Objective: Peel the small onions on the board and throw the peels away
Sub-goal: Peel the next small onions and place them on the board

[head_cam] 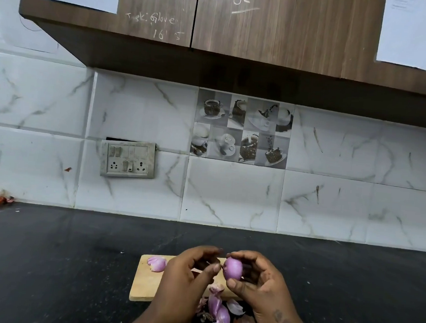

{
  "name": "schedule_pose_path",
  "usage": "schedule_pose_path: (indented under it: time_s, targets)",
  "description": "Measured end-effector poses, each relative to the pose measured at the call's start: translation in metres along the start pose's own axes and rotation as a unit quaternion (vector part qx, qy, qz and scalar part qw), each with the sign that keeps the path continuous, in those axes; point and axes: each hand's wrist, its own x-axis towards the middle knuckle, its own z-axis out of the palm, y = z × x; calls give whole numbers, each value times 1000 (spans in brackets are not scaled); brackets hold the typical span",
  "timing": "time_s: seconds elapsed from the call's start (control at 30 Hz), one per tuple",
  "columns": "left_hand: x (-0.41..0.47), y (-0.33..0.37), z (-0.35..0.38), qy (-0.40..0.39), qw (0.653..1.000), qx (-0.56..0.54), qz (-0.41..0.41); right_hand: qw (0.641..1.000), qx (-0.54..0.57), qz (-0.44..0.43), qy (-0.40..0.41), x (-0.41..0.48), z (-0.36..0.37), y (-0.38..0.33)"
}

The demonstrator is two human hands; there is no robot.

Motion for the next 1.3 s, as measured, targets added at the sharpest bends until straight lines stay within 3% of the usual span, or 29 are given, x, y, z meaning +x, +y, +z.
schedule_pose_path:
  time_s: [0.1,0.2,0.6,0.9,1.3]
  targets:
    - [-1,-6,2,-1,981,145,132,1000,-1,-3,-2,-1,-1,-1]
    - [1,-7,6,18,960,209,184,1000,-16,-4,-2,0,-1,1]
    - [1,-8,8,44,952,242,182,997,-21,67,-18,-3,2,-2]
    - [0,-10,8,7,935,295,196,996,-72,45,21,-2,0,0]
    - [0,2,1,23,971,210,111,998,-51,25,-19,-7,-1,-2]
